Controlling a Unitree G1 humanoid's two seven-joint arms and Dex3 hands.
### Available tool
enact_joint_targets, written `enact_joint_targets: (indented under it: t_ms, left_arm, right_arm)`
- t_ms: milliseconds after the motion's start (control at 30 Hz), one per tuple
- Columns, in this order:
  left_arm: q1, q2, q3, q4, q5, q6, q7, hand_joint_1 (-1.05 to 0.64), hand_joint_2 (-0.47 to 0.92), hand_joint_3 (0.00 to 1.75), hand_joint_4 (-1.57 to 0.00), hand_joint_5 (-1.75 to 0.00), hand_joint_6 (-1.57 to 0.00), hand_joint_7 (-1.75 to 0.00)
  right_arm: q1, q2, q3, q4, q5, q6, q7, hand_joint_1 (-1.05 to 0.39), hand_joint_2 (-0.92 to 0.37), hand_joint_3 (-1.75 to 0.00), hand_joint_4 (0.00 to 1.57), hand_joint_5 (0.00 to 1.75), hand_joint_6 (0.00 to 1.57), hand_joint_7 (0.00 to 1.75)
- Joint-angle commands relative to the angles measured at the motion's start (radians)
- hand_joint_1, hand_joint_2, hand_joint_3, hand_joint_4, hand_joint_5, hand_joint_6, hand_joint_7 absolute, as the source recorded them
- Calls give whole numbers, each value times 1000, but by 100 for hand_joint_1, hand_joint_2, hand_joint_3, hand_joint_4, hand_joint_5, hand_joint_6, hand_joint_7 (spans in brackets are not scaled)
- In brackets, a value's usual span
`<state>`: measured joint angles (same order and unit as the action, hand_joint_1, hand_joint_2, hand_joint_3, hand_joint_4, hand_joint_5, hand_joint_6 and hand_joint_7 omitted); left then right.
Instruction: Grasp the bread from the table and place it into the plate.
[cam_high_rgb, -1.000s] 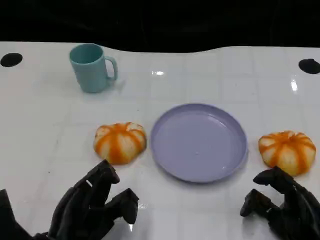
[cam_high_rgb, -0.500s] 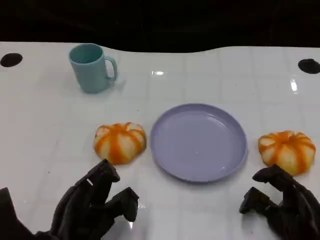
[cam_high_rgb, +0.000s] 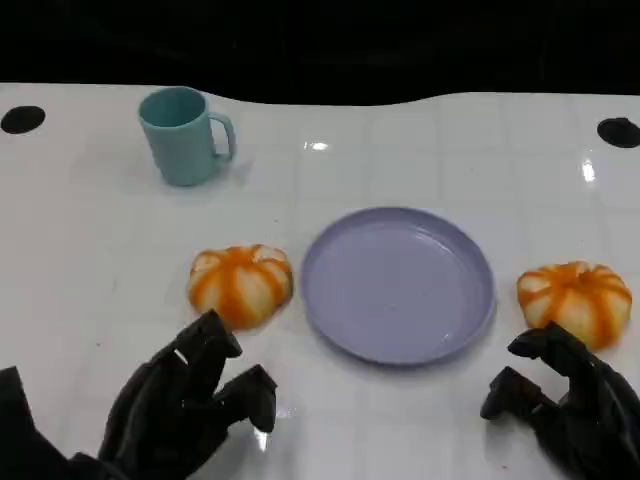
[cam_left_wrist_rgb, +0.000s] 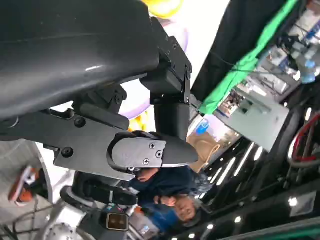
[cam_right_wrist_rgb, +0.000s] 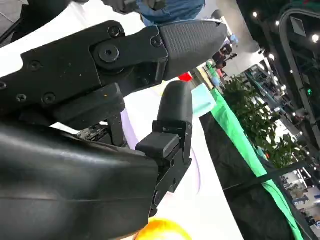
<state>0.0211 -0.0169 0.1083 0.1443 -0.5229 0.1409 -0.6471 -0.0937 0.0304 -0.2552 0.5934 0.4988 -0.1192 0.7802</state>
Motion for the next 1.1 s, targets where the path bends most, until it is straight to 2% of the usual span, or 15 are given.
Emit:
enact_joint_targets:
  t_ms: [33,133,233,400,500,567,700,900,1000,1100]
  left_arm:
    - [-161,138,-54,-4,329,-351,58,-60,92,22,-32,-88,-39,-30]
    - [-202,183,-79,-8,442,-403,106,-62,92,14,-25,-67,-40,-12]
    - [-234,212,-107,-9,506,-425,138,-56,92,7,-15,-60,-37,-5]
    - [-259,252,-142,-27,623,-438,205,-56,92,4,-8,-56,-35,-3]
    - [-303,331,-186,-11,807,-490,273,-61,92,6,-2,-51,-29,-1]
    - [-342,393,-224,-5,941,-495,305,-66,92,5,-1,-38,-26,-1]
    - [-379,457,-276,-21,1094,-450,325,-68,91,2,0,-27,-22,-1]
    - [-388,477,-305,-45,1145,-400,327,-67,92,1,0,-21,-19,-1]
    - [-444,485,-398,-10,1296,-308,283,-63,87,1,0,-11,-17,-1]
    - [-504,463,-456,67,1341,-258,262,-62,87,0,0,-3,-14,-1]
  right_arm:
    - [21,-10,5,-37,-3,-1,-3,-52,-92,-23,66,149,56,121]
    - [26,-12,7,-45,-3,-1,-1,-51,-92,-24,65,150,55,121]
    - [35,-6,9,-62,-4,7,-19,-52,-92,-23,66,150,56,121]
    - [43,-4,13,-78,-5,16,-35,-51,-92,-22,67,150,58,121]
    - [33,-12,15,-61,3,17,-9,-52,-92,-21,67,150,57,120]
    - [32,-4,15,-62,6,20,-19,-52,-92,-20,67,149,57,120]
    - [29,1,16,-60,7,22,-27,-52,-92,-18,68,148,57,121]
    - [30,2,18,-64,4,19,-29,-51,-92,-19,69,146,58,120]
    - [40,-7,20,-78,-4,10,-30,-51,-92,-22,68,146,57,120]
    - [46,-13,21,-83,-3,7,-22,-51,-92,-23,68,146,57,120]
